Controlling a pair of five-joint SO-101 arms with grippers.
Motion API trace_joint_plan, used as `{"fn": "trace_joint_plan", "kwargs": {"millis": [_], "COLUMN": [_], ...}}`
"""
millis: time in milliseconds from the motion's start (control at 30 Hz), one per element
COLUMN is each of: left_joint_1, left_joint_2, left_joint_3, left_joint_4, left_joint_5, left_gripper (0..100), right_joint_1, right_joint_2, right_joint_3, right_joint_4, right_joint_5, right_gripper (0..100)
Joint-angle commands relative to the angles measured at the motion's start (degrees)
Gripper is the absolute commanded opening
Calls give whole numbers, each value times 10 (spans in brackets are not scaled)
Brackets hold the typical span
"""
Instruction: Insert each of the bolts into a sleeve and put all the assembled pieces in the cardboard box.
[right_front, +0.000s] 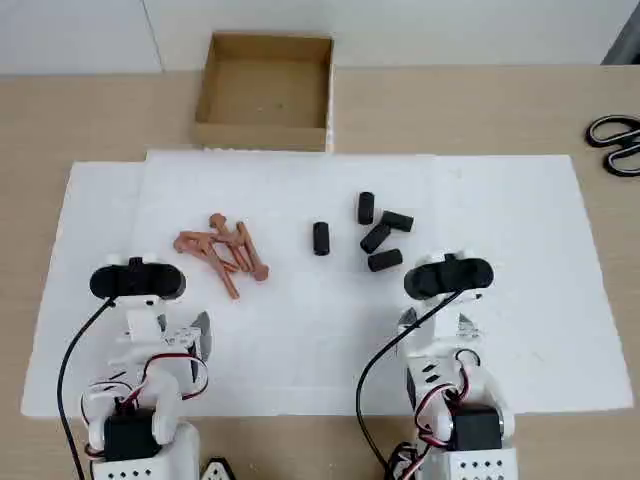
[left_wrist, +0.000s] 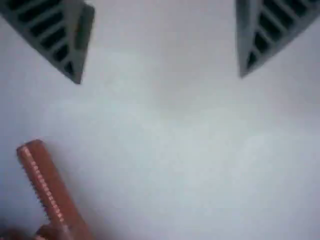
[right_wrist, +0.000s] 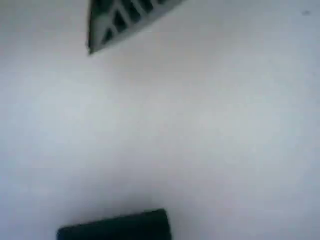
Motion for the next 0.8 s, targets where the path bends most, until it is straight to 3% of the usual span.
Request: {"fn": "trace_joint_plan", "kwargs": {"millis": [0,567,767], "left_joint_1": [1,2,-2], "left_joint_2": [-6,-6,-6], "left_joint_3": [-4,-4,-6], "left_joint_4": [-11,-13,-49], "left_joint_5": [0,0,-3], "left_gripper": [195,195,195], "right_joint_1": [4,0,17], "right_joint_2": [-5,-5,-5], "right_joint_3": [-3,-3,-11], "right_joint_4": [-10,-11,-35], "right_joint_5": [5,4,6], "right_gripper": [192,192,192]}}
